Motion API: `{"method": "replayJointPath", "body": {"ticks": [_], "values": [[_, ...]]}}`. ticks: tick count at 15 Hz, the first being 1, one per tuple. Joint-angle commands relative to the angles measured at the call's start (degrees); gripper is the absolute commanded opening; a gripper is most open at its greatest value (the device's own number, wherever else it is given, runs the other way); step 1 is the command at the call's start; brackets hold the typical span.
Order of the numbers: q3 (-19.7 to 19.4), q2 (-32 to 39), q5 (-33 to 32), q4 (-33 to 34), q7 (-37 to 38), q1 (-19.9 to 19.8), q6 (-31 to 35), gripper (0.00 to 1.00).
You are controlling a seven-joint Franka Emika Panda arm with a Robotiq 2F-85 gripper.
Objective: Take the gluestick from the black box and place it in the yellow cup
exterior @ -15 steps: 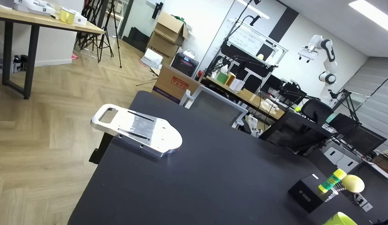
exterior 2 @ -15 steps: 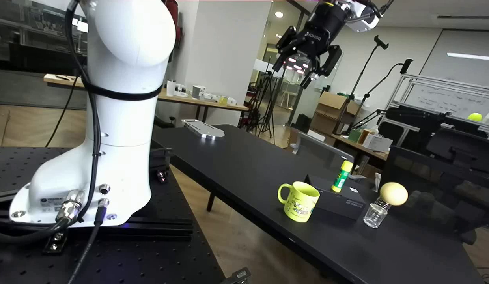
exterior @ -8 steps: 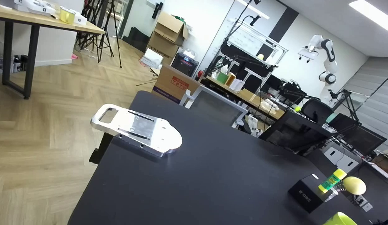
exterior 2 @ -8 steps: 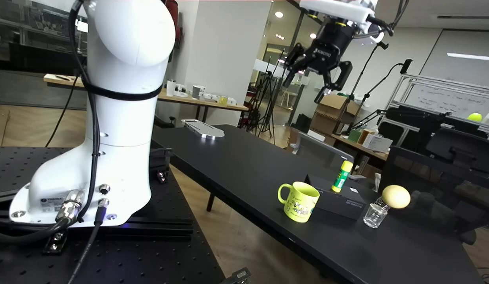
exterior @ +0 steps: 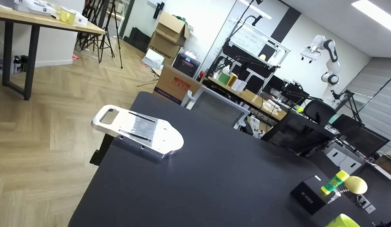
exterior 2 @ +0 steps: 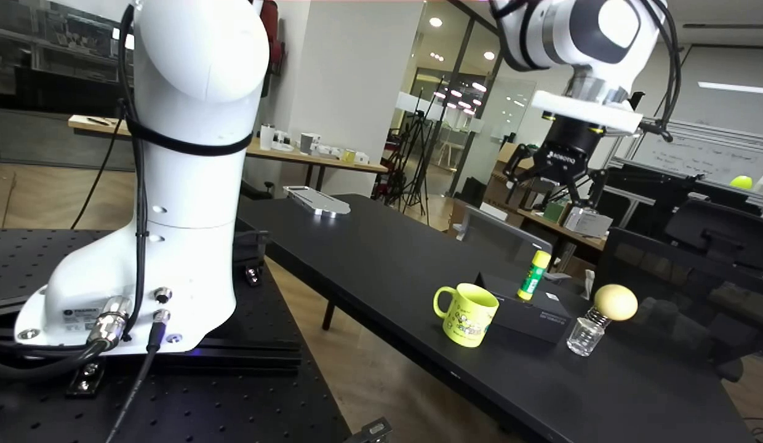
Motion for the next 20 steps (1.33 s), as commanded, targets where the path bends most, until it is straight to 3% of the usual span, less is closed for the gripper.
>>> {"method": "replayJointPath", "body": {"ticks": [1, 7, 14, 20], "values": [[2.28, 13.42, 2.17, 14.17, 1.86, -3.54, 1.97, 1.00], [5.97, 23.49, 2.98, 23.21, 11.12, -5.65, 3.81, 1.00], [9.27, 28.31, 2.33, 23.91, 15.12, -4.89, 5.69, 1.00], [10.10, 30.44, -0.36, 22.73, 14.90, -3.94, 16.24, 1.00]]}}
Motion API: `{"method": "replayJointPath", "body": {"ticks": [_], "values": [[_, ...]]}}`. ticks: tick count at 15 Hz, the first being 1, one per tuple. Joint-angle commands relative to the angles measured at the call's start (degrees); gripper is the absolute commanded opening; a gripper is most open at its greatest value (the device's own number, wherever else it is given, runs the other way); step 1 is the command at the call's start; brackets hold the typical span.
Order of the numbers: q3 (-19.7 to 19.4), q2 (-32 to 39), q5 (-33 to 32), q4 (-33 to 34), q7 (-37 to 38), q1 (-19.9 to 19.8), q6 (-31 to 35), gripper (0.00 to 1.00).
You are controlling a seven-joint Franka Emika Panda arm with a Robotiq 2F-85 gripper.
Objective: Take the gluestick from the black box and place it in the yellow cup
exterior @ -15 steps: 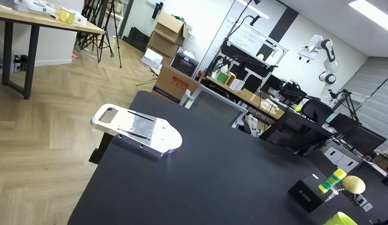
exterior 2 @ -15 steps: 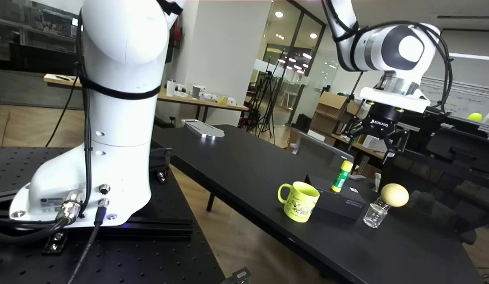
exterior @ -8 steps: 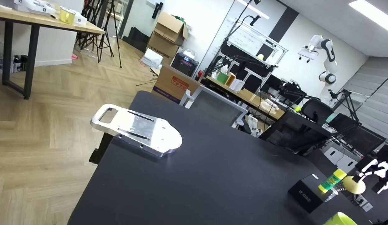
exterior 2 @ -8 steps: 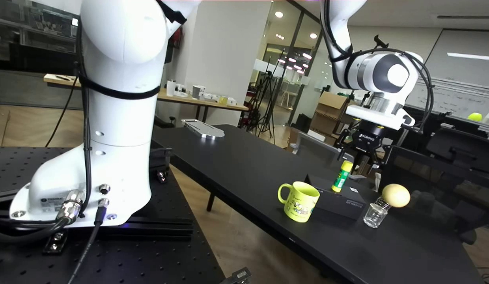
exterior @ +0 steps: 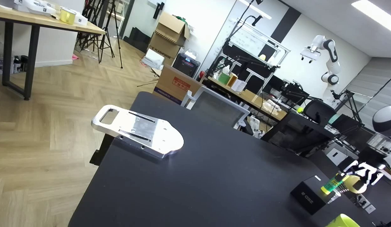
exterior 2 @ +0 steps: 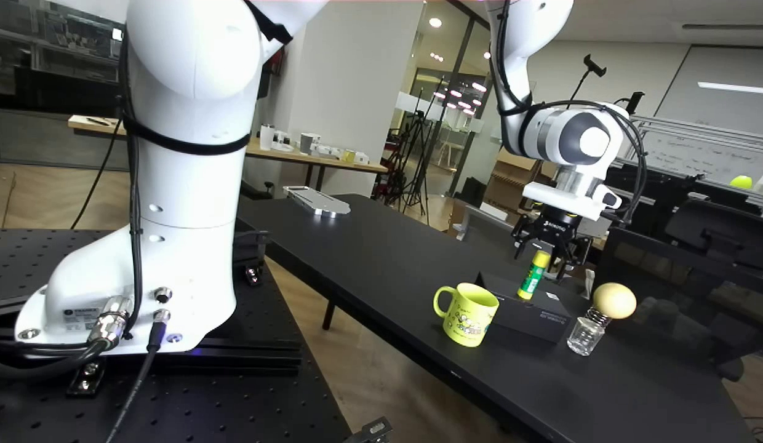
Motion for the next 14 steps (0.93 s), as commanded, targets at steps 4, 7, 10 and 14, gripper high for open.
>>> {"method": "replayJointPath", "body": {"ticks": [4, 7, 10, 14], "values": [[1.20, 1.79, -1.72, 0.16, 1.68, 0.08, 5.84, 0.60], [1.70, 0.99, -1.36, -0.56, 1.63, -0.02, 5.94, 0.38], [1.97, -2.19, -1.12, -2.69, 1.63, -0.08, 4.88, 0.17], [0.57, -10.88, -3.12, -9.59, 3.75, 1.17, -1.80, 0.09]]}}
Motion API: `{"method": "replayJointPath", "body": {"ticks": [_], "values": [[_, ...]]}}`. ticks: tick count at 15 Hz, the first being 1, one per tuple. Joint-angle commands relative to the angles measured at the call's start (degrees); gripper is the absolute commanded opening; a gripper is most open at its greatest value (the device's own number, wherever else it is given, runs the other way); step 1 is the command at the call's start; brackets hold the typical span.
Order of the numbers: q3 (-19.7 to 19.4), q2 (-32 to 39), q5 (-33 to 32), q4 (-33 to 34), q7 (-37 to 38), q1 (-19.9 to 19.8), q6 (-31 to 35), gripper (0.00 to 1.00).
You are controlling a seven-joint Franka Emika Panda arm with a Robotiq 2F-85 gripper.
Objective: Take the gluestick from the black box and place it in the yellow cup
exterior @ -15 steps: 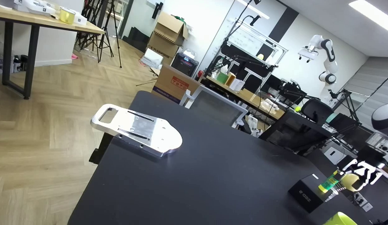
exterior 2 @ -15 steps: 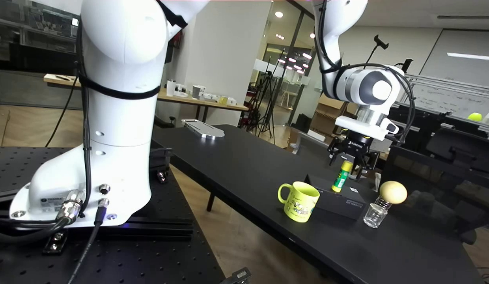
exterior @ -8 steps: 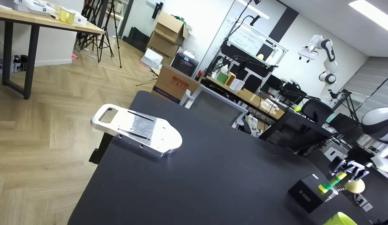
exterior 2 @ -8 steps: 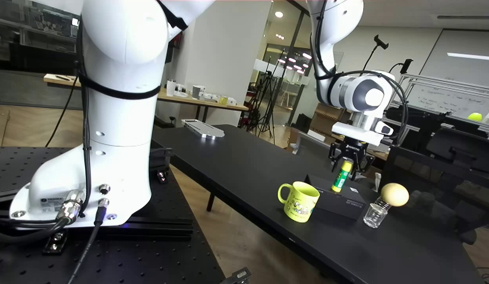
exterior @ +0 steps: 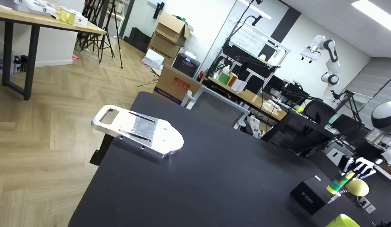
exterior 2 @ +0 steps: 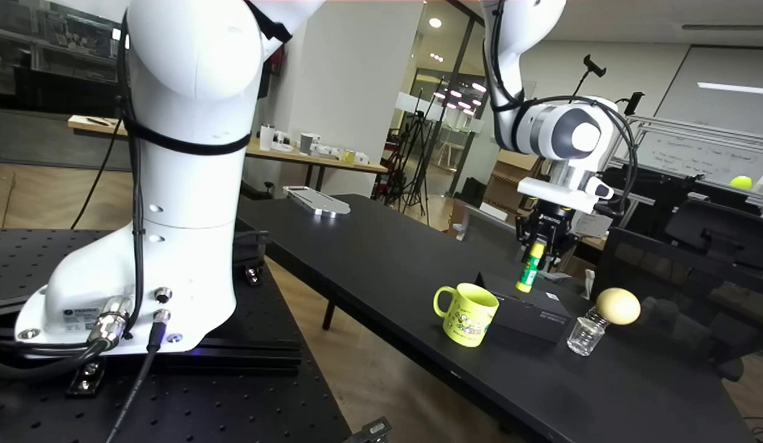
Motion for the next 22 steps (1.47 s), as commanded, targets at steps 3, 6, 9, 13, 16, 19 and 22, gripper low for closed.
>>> {"method": "replayJointPath", "body": {"ticks": [3, 6, 9, 13, 16, 19, 22], "values": [[-1.34, -17.75, -3.84, -16.18, 4.01, 1.03, -7.28, 0.09], [-2.04, -26.51, -4.54, -25.36, 3.81, 0.40, -8.38, 0.09], [-3.33, -32.31, -2.13, -32.81, 2.10, -0.63, -5.54, 0.09], [-5.47, -33.96, 2.42, -37.88, 0.05, -1.26, 2.97, 0.09], [-6.37, -32.36, 4.69, -38.62, -1.57, -1.21, 6.02, 0.09], [-6.43, -29.96, 6.15, -37.91, -2.93, -1.12, 7.54, 0.09], [-6.10, -26.78, 5.79, -36.17, -3.07, -1.24, 8.97, 0.09]]}}
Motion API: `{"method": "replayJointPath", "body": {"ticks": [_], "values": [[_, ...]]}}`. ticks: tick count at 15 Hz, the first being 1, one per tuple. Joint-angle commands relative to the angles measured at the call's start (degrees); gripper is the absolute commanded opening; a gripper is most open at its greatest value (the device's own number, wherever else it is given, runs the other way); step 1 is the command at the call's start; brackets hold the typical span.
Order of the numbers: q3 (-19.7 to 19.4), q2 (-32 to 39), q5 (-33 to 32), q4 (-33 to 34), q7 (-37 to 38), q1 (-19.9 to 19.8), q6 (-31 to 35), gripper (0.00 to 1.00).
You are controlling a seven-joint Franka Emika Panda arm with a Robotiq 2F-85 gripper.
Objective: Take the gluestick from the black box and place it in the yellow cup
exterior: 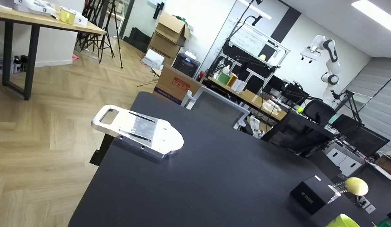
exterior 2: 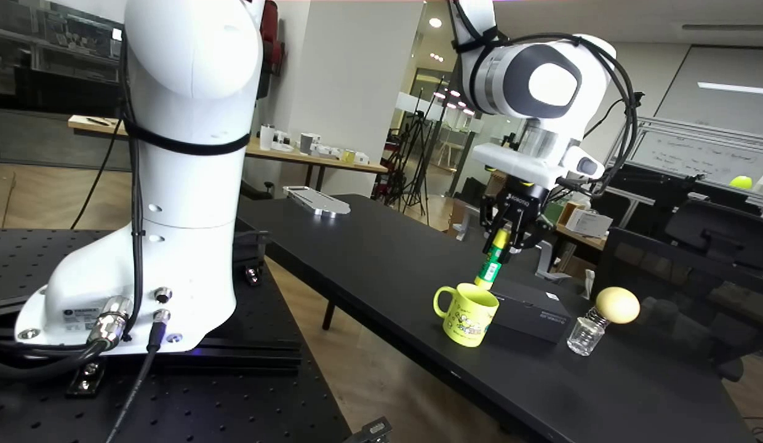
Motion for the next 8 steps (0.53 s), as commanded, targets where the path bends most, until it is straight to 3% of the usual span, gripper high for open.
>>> {"method": "replayJointPath", "body": {"ticks": [1, 8], "values": [[0.17, 3.62, 0.42, 2.44, -0.53, -0.08, 1.50, 0.09], [1.27, 10.12, -0.24, 6.86, 0.22, -0.54, 1.27, 0.09]]}}
